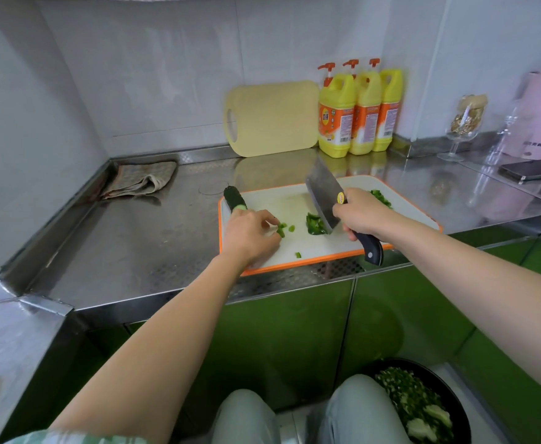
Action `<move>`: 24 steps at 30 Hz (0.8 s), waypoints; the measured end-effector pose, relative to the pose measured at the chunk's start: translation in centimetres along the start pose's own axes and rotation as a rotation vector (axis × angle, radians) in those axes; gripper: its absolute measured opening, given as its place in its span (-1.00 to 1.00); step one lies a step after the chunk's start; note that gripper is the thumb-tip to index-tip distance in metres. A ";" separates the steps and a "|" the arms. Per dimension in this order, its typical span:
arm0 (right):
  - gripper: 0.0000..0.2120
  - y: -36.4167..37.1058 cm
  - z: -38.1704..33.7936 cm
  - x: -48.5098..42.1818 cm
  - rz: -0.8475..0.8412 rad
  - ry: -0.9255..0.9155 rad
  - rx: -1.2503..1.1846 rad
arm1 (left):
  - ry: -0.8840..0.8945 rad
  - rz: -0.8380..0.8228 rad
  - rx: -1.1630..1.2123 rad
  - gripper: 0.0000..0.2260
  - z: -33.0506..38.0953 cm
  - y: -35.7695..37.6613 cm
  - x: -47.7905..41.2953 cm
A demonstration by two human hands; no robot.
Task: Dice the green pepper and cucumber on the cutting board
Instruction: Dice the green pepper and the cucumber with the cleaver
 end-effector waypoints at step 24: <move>-0.77 -0.6 0.0 0.7 0.032 -0.029 0.007 | 0.411 -0.054 -0.405 -0.89 6.4 1.9 1.3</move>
Point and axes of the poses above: each hand's wrist, its own x-axis away from the middle knuckle, its own y-axis out of the palm, z = x × y, the point moved 9 cm from there along -x, towards the middle knuckle, and after that the axes turned 14 degrees about -z, right-handed, at the moved point
